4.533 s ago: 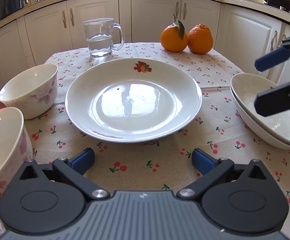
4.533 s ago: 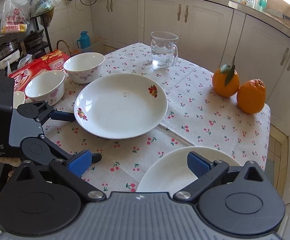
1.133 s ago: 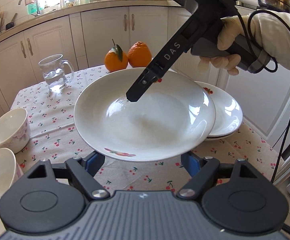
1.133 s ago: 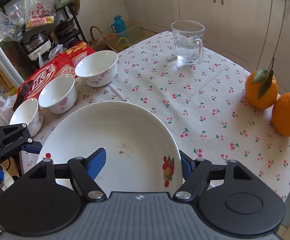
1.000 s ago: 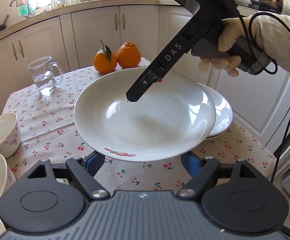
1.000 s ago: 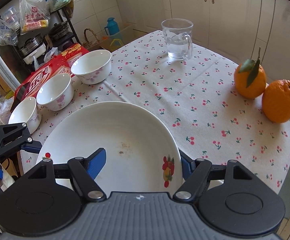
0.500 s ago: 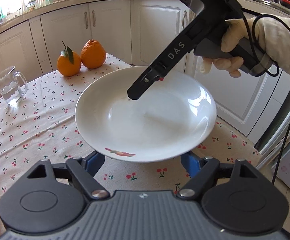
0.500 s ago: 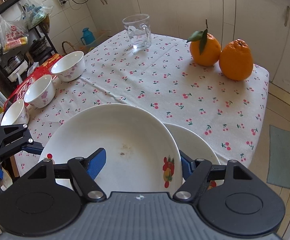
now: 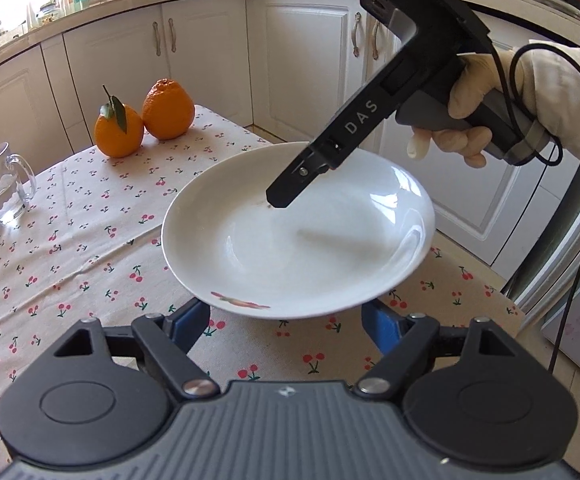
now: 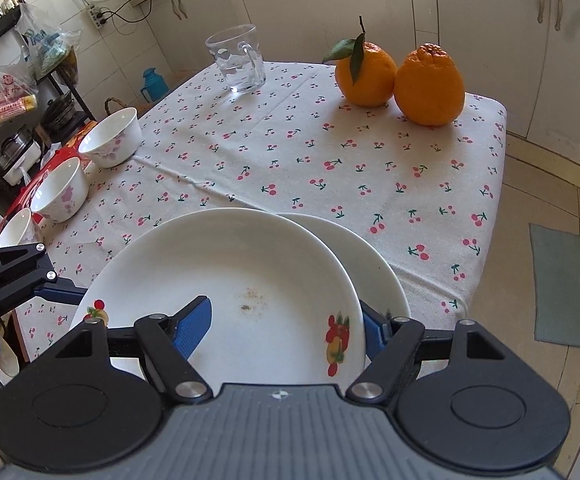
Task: Organize plates and bowls
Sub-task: 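Lower the plate onto the plate stack and open the right tool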
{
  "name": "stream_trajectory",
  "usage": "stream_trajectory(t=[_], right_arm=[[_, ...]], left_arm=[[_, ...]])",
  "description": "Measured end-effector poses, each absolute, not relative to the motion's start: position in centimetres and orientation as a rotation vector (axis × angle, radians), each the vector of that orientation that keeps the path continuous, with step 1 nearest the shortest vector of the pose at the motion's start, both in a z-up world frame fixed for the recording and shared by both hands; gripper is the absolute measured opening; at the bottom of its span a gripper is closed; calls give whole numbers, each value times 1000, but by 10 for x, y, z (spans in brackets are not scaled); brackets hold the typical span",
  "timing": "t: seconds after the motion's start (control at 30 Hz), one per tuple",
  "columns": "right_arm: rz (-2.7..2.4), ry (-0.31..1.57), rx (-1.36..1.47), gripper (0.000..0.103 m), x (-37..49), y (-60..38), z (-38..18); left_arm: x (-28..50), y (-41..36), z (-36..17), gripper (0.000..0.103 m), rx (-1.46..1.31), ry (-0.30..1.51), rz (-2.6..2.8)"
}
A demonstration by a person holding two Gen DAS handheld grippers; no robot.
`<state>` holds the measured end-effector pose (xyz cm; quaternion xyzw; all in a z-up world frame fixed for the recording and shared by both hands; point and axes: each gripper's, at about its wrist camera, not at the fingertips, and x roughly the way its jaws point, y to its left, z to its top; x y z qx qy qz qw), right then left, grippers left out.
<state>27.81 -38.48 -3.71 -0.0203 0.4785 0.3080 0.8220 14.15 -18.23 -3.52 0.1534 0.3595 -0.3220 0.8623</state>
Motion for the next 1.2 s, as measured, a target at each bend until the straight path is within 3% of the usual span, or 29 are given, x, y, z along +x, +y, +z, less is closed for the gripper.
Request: stream_trajectory(t=[1.2], right_arm=[[558, 1017, -49, 82, 243, -412, -29]], left_arm=[[155, -181, -43, 83, 303, 769, -720]])
